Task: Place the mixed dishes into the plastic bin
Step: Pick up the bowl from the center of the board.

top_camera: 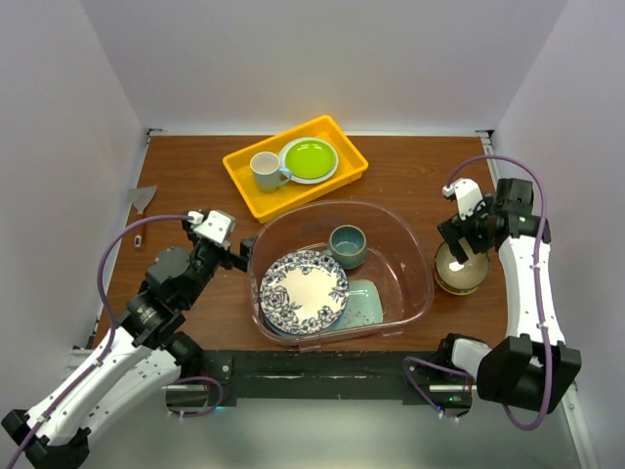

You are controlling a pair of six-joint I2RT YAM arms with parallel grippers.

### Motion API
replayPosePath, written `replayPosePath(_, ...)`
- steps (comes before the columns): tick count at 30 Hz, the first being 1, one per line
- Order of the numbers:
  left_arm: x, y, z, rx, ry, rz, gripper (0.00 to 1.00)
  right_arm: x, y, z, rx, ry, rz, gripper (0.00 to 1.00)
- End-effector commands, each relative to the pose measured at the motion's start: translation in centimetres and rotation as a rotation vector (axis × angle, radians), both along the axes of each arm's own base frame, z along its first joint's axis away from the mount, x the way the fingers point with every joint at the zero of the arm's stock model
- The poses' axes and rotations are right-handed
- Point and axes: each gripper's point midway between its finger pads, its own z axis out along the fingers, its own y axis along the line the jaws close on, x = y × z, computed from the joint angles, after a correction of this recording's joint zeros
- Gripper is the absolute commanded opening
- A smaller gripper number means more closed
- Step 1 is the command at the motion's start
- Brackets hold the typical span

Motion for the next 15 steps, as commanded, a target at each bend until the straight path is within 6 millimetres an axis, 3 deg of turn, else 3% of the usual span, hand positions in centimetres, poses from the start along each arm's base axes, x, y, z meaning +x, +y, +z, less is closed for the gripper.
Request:
replayPosePath(1,0.15,-0.02,1.03,-0.020,-0.037,-0.002,1.00,-0.09,-0.34,-0.21,0.001,0.012,0.022,0.99)
replayPosePath(15,0.17,0.01,0.96,-0.019,-0.036,0.000,1.00,-0.32,-0.96,-0.69,0.004,0.034,0.024,0.99)
